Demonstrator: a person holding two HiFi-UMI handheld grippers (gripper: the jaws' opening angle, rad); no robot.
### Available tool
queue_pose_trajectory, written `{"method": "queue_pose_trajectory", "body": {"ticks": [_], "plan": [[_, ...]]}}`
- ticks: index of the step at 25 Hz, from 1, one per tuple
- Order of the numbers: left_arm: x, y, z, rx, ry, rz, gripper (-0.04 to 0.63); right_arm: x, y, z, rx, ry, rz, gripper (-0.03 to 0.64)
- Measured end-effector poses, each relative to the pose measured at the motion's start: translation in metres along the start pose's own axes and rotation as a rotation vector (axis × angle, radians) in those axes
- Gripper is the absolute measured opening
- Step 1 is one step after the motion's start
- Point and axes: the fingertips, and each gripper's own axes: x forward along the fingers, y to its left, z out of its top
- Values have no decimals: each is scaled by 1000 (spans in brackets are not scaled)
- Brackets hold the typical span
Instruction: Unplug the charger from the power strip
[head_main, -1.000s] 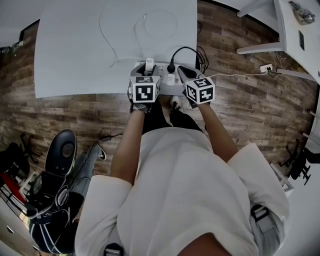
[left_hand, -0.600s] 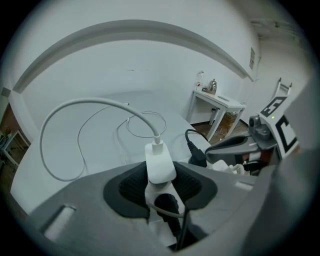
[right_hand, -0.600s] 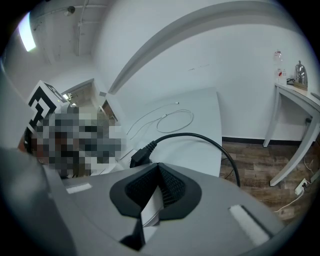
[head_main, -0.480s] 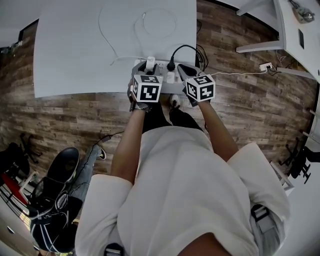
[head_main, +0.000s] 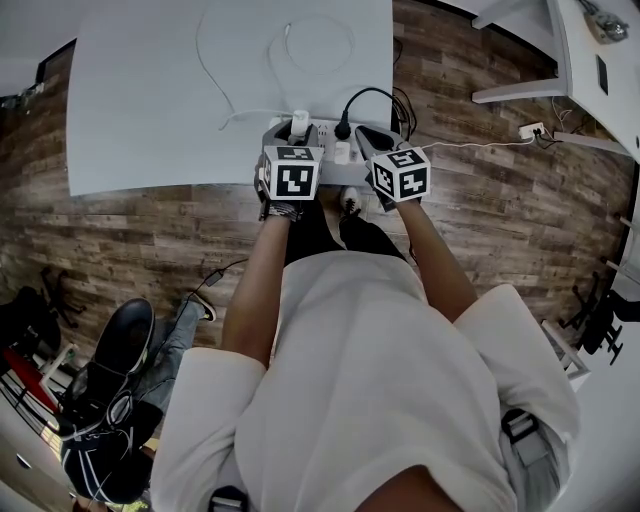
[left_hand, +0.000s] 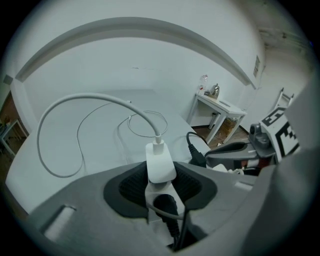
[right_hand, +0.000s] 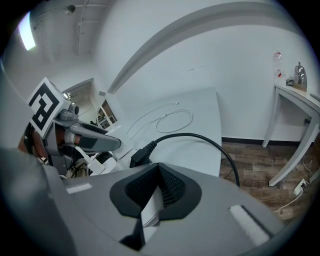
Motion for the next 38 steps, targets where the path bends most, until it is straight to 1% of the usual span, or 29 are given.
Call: {"method": "queue_pose_trajectory", "body": {"ticks": [2,6,8,11,12,13,17,24,31,34,36,38], "plan": [[0,-2,-2,31,-1,10,151,0,0,-1,1,-1,-3,2],[0,-1,-2,26,1,10,152,0,0,-1,-4,3,-3,2],[1,0,0,-7,1,2,150,1,0,0,-9,6,-2,2],[2,4,2,-113,10,-25,150,1,-3,3,-11,2,-8,2],[2,5,3,-131,13,-31,150,1,-3,4,-10,0,-10,2],[1,6,4,-131,15,-32,150,2,-2,5,-10,-1,-11,2],[1,9,8,-58,5,-10,150,5,2,7,-13,5,-5,2],[-7,-5,5,25,-3,15,150,-4,1,1,-25,0,-1,2],[-17,-5,24,34,-41,1,149,-2,3,2,-34,-1,-2,2],[-16,-11,24,3,-40,-20,149,-4,1,2,-27,-2,3,2],[-15,-12,22,-44,-36,-45,150,-3,1,3,-24,-4,3,2],[-14,-13,20,-97,-43,-90,150,-2,1,4,-24,-6,3,2]]}}
